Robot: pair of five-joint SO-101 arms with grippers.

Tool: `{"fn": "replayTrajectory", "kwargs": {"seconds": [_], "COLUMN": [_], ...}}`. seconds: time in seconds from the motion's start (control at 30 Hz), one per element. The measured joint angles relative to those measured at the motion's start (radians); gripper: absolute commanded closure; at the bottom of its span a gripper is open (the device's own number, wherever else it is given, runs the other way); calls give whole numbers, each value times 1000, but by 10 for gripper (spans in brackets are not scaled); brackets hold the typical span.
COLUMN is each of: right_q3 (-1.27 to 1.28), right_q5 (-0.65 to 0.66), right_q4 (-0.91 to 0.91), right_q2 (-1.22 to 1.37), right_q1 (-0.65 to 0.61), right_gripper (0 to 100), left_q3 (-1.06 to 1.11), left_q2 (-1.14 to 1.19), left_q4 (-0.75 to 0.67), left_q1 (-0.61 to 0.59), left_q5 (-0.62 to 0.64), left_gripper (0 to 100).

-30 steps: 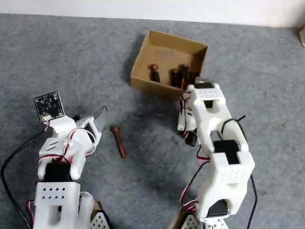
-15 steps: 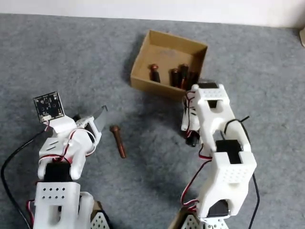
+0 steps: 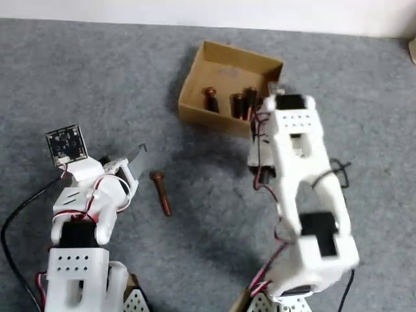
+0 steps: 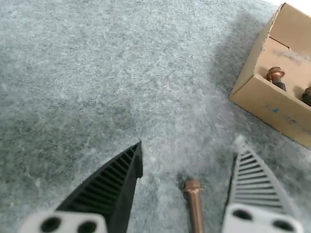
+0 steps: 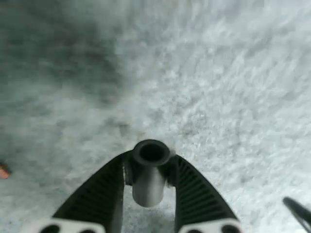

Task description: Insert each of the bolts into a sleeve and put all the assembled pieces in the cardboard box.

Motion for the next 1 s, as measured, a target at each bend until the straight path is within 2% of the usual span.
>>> {"fn": "replayTrajectory", "kwargs": {"seconds": [0.13, 0.33, 0.57, 0.7, 0.8, 1.0], "right_q3": [0, 61, 311, 500, 641, 718], "right_q5": [38, 86, 155, 163, 163, 163], "right_q4": [9, 12, 12, -37, -97, -127], "right_q2": [-206, -517, -882, -1053, -1157, -1243], "right_q1": [-8, -11, -12, -11, -9, 123], "right_gripper": [993, 993, 993, 993, 993, 993], "left_q3": [-97, -140, -347, -465, -488, -486], "left_q2": [0, 51, 474, 735, 804, 824], "left_q4": [137, 160, 163, 222, 238, 242], "left_q1": [17, 51, 153, 189, 235, 270], "left_q5": [28, 35, 35, 35, 35, 69], "left_gripper": [709, 710, 712, 709, 712, 713]}}
